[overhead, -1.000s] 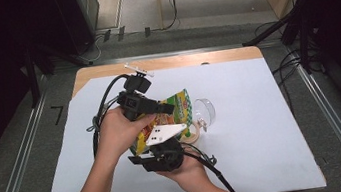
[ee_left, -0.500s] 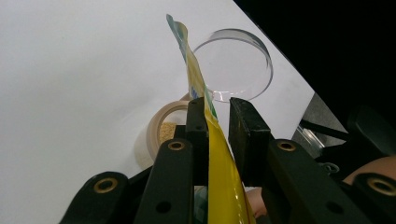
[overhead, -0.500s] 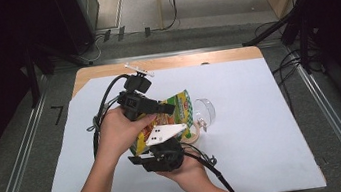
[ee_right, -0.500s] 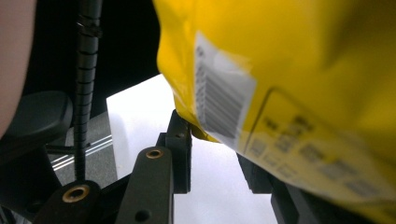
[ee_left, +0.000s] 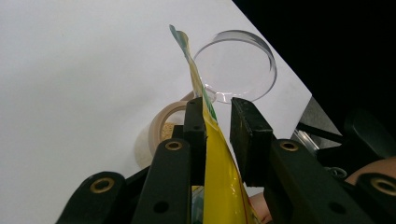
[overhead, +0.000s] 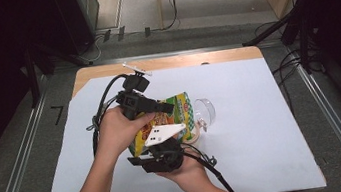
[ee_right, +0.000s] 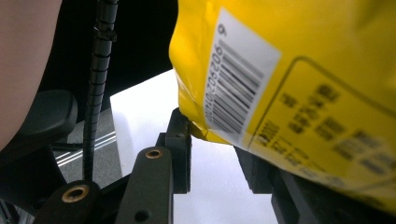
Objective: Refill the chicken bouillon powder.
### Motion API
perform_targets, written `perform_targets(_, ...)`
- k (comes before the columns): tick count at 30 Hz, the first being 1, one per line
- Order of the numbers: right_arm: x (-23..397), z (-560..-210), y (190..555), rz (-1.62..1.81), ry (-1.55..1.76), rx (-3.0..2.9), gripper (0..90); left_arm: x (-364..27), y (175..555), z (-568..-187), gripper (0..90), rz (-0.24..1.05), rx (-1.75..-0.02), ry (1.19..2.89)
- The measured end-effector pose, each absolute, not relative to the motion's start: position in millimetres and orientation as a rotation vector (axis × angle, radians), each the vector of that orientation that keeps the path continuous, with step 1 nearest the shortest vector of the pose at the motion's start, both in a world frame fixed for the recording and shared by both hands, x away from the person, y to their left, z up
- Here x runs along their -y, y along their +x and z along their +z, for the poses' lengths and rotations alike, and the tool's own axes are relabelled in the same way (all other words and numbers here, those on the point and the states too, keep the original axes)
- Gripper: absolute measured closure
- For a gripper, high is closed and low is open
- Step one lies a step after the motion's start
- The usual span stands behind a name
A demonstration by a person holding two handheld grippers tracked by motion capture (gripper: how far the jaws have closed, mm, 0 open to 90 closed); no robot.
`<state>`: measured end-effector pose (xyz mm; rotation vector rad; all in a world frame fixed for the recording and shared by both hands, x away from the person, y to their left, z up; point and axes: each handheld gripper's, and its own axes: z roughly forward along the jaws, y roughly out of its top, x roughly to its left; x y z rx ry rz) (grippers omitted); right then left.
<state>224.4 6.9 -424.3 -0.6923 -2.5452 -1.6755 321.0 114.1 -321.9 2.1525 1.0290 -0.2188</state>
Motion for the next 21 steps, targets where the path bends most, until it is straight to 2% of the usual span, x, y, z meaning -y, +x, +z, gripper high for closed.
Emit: perform_targets(21, -6.3, -426.0, 226.6, -1.676, -0.690, 2.564, 69.1, -112.6, 321.6, -322.6, 76.6, -0.212, -1.019, 2.156)
